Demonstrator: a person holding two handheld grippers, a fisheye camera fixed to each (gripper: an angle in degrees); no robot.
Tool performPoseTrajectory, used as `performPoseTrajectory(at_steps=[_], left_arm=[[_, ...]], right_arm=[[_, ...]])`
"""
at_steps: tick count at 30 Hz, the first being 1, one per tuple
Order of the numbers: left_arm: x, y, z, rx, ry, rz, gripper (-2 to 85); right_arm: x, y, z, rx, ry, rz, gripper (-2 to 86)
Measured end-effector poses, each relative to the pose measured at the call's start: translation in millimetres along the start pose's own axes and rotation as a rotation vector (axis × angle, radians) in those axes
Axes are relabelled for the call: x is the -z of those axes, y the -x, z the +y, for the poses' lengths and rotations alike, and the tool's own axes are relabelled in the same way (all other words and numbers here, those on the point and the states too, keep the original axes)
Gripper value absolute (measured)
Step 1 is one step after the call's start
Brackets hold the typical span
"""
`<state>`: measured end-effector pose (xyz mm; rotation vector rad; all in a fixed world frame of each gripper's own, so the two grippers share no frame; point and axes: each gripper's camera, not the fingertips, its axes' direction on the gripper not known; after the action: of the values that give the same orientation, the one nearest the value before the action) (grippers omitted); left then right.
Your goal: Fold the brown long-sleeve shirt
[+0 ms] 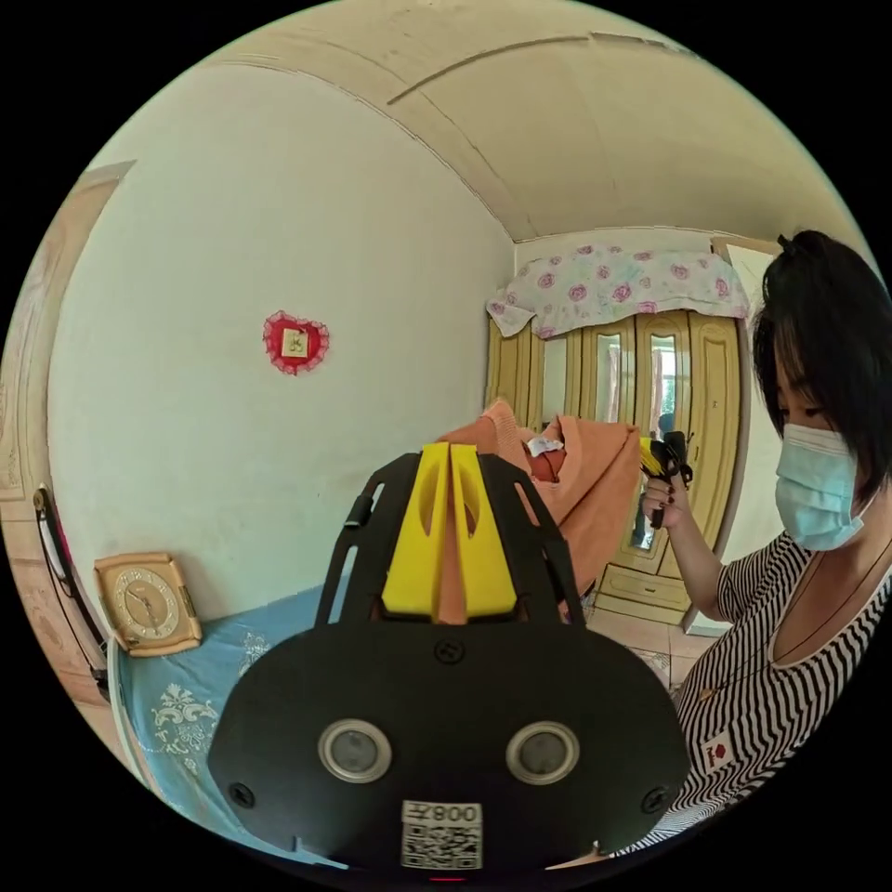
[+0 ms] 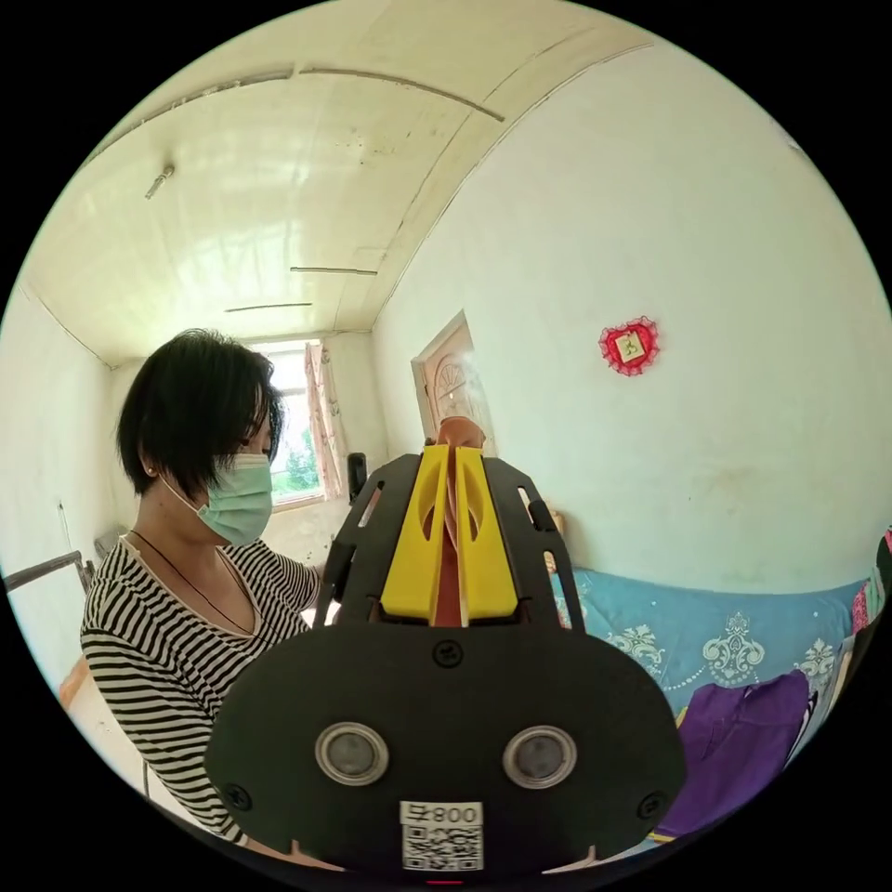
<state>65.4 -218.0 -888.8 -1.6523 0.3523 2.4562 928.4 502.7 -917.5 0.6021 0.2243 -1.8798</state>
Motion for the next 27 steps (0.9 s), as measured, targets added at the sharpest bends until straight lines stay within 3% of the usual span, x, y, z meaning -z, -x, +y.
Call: performPoseTrajectory(at_steps=[17, 27], left_arm=[[246, -109, -25, -0.231, -0.143, -0.122, 0.0], [298, -101, -34, -0.319, -0.193, -0.210, 0.0]], right_arm=[[35, 205, -139, 0.277, -0.101, -0.101, 0.5], [-11, 247, -219, 0.332, -0.128, -0.117, 0.5]])
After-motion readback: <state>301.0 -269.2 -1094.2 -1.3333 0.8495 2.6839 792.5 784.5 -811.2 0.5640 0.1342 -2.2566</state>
